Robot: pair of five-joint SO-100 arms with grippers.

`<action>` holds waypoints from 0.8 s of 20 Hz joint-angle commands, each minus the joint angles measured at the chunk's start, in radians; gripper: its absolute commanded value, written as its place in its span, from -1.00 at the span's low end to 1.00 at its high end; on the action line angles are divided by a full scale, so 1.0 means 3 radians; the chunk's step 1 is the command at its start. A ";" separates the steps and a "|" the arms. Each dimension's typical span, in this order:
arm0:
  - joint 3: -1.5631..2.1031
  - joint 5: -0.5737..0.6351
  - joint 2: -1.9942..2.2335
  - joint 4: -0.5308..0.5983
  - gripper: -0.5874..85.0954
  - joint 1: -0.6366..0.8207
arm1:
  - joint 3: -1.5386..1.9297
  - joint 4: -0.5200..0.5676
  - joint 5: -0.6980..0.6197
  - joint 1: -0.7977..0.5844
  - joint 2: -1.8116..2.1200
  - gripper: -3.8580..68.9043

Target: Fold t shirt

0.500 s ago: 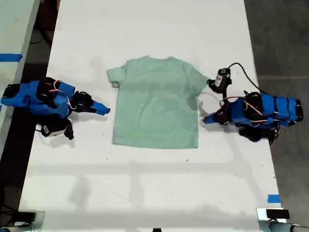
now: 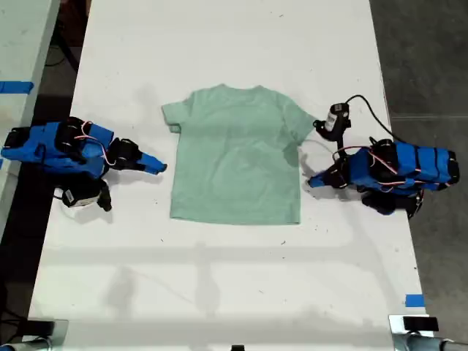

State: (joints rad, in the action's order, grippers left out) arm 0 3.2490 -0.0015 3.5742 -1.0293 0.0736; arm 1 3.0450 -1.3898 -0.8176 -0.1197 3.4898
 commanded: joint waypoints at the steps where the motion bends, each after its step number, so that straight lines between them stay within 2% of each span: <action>1: 0.0143 0.0010 -0.0005 0.0026 -0.75 0.0000 | 0.0138 0.0026 -0.0051 0.0010 0.0041 -0.80; 3: 0.0143 0.0010 -0.0005 0.0026 -0.75 0.0000 | 0.0138 0.0026 0.0000 0.0010 0.0041 -0.80; 4: 0.0143 0.0010 -0.0005 0.0026 -0.75 0.0000 | 0.0138 0.0026 0.0235 -0.0015 0.0041 -0.80; 6: 0.0143 0.0010 -0.0005 0.0026 -0.75 0.0000 | 0.0138 0.0026 0.1314 -0.0056 0.0041 -0.79; 10: 0.0143 0.0010 -0.0005 0.0026 -0.75 0.0000 | 0.0133 0.0097 0.2950 0.0199 0.0051 -0.71; 11: 0.0143 0.0010 -0.0005 0.0026 -0.75 0.0000 | 0.0133 0.0092 0.3068 0.0414 0.0051 -0.74; 12: 0.0143 0.0010 -0.0005 0.0026 -0.75 0.0000 | 0.0143 0.0036 0.3001 0.0624 0.0046 -0.62; 13: 0.0143 0.0010 -0.0005 0.0026 -0.75 0.0000 | 0.0102 0.0153 0.2843 0.0532 0.0046 -0.66; 14: 0.0143 0.0010 -0.0005 0.0026 -0.75 0.0000 | 0.0072 0.0516 0.2408 0.0286 0.0046 -0.82; 15: 0.0143 0.0010 -0.0005 0.0026 -0.75 0.0000 | -0.0133 0.0522 0.2224 0.0148 0.0020 -0.82; 16: 0.0143 0.0010 -0.0005 0.0026 -0.75 0.0000 | -0.0578 0.0169 0.2112 -0.0169 -0.0291 -0.79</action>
State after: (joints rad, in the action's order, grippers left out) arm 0 3.2490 -0.0015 3.5742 -1.0293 0.0736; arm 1 3.0327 -1.2793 -0.0966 -0.0552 3.4944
